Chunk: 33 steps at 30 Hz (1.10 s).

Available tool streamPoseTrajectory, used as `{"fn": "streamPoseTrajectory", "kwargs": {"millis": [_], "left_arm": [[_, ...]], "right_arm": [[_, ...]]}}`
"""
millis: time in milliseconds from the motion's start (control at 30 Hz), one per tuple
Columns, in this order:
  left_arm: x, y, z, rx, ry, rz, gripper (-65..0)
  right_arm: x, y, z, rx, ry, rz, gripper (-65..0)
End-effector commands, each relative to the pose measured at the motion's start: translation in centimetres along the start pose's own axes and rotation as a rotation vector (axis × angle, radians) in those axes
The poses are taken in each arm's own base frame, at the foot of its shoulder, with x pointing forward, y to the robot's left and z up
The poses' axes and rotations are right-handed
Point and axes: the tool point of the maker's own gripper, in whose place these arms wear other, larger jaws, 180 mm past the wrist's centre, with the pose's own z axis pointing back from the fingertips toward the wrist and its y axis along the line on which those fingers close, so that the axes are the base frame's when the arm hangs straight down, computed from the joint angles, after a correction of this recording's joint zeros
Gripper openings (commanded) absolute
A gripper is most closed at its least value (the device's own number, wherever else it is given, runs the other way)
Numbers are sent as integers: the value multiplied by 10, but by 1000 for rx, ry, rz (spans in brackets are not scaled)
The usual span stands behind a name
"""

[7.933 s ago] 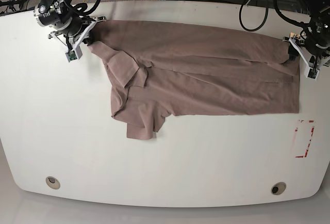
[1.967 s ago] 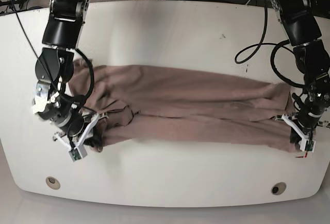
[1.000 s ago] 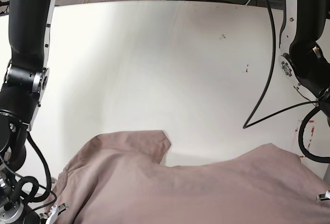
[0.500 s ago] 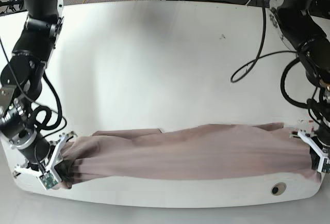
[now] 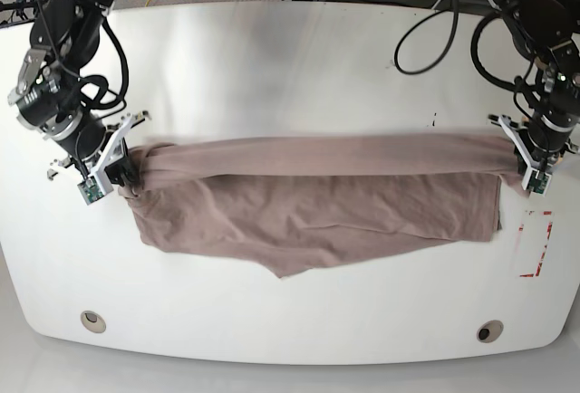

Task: Fold the T-shirt properly
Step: 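Lift the shirt with both grippers and fling it flat across the table, then release the collar edge and move both grippers to the hem corners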

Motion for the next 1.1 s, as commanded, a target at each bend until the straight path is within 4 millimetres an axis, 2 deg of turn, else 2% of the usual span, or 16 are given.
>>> {"fn": "streamPoseTrajectory", "kwargs": {"millis": [0, 267, 367, 433, 567, 633, 767, 900, 967, 1000, 1067], "left_arm": [[-4, 0, 6, 2, -6, -23, -650], [-80, -8, 24, -15, 173, -2, -650], [-100, 0, 34, 9, 221, 16, -650], [-106, 2, 36, 16, 234, 22, -650], [-130, -2, 47, 5, 298, 18, -650], [-139, -3, 51, 2, 322, 20, -650], [-157, -9, 56, -23, 372, 18, -650], [-170, -15, 63, -44, 407, 8, -650], [-172, -17, 64, -50, 414, 6, -650], [-173, -18, 64, -52, 415, 5, -642], [-172, -24, 62, -69, 416, -5, -561]], "right_arm": [[-3, -3, 10, -8, -15, -8, -650], [-76, 32, 20, 52, 126, -145, -650], [-96, 45, 25, 65, 165, -194, -650], [-104, 52, 27, 72, 180, -215, -650], [-123, 67, 34, 98, 230, -245, -642], [-133, 71, 38, 102, 257, -254, -598], [-142, 77, 43, 114, 281, -268, -461], [-151, 87, 46, 126, 300, -292, -396], [-152, 84, 49, 109, 298, -305, -357], [-152, 82, 49, 101, 296, -311, -341], [-151, 79, 52, 87, 269, -351, -304]]}}
